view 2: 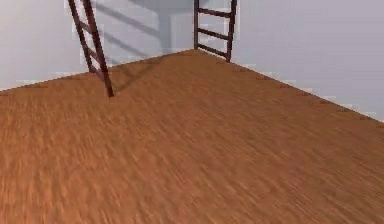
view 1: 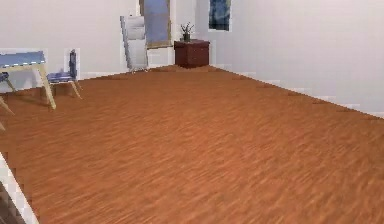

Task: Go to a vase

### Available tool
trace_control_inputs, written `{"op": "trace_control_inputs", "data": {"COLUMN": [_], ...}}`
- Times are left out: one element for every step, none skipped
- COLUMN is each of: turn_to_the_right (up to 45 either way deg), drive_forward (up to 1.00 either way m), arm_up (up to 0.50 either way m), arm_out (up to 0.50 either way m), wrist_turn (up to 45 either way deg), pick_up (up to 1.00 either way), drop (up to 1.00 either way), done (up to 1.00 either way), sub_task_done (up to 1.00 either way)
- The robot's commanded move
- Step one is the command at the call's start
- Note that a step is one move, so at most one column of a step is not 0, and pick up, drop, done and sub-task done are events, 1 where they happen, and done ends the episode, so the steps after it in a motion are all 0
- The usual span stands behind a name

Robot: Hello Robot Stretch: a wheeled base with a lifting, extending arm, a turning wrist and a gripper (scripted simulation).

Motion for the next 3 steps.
{"op": "trace_control_inputs", "data": {"turn_to_the_right": [0.0, -24.0, 0.0], "drive_forward": [0.45, 0.00, 1.00], "arm_up": [0.00, 0.00, 0.00], "arm_out": [0.00, 0.00, 0.00], "wrist_turn": [0.0, 0.0, 0.0], "pick_up": [0.00, 0.00, 0.00], "drop": [0.00, 0.00, 0.00], "done": [0.00, 0.00, 0.00], "sub_task_done": [0.00, 0.00, 0.00]}}
